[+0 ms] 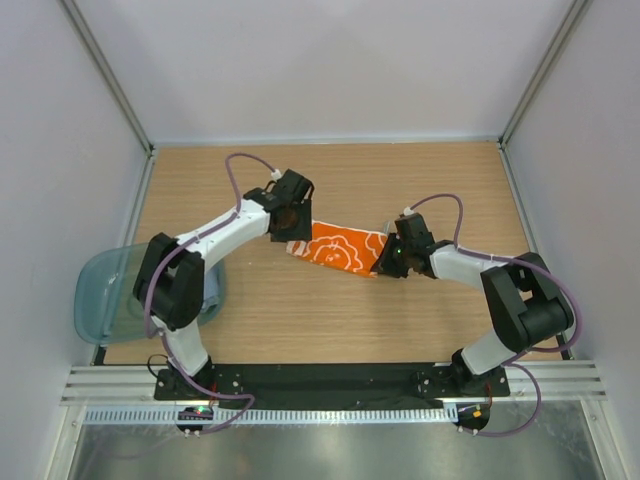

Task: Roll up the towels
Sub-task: Fold the towel

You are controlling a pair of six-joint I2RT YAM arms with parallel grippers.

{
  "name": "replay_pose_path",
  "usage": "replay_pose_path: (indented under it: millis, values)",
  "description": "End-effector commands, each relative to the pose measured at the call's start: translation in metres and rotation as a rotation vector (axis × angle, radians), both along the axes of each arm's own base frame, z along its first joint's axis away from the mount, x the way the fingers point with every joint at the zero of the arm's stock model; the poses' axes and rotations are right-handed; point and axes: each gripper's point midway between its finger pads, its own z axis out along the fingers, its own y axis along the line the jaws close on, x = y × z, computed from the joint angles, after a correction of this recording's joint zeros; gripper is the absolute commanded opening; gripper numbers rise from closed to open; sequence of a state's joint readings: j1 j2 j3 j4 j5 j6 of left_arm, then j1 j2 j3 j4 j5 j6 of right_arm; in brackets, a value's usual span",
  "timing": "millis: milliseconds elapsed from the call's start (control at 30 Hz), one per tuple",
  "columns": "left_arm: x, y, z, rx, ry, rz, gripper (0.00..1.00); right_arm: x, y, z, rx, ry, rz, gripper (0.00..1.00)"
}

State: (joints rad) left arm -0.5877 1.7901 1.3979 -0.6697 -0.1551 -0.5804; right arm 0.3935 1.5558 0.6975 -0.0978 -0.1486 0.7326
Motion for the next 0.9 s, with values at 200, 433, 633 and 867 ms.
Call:
replay_pose_path:
  millis: [200,433,633,867]
  values:
    - [-0.017,-0.022,-0.038,-0.102,0.11,-0.021,0.52,-0.048,-0.026,-0.043,-0.154,0.193,0.019,0.2]
    - [-0.009,-0.024,-0.049,-0.092,0.102,-0.007,0.36,-0.052,-0.027,-0.048,-0.161,0.205,0.022,0.19]
    - [-0.005,-0.023,-0.053,-0.073,0.098,0.0,0.05,-0.053,-0.027,-0.05,-0.166,0.209,0.024,0.19]
    - [0.007,0.006,-0.032,0.047,0.002,0.054,0.0,-0.055,-0.027,-0.052,-0.166,0.214,0.029,0.19]
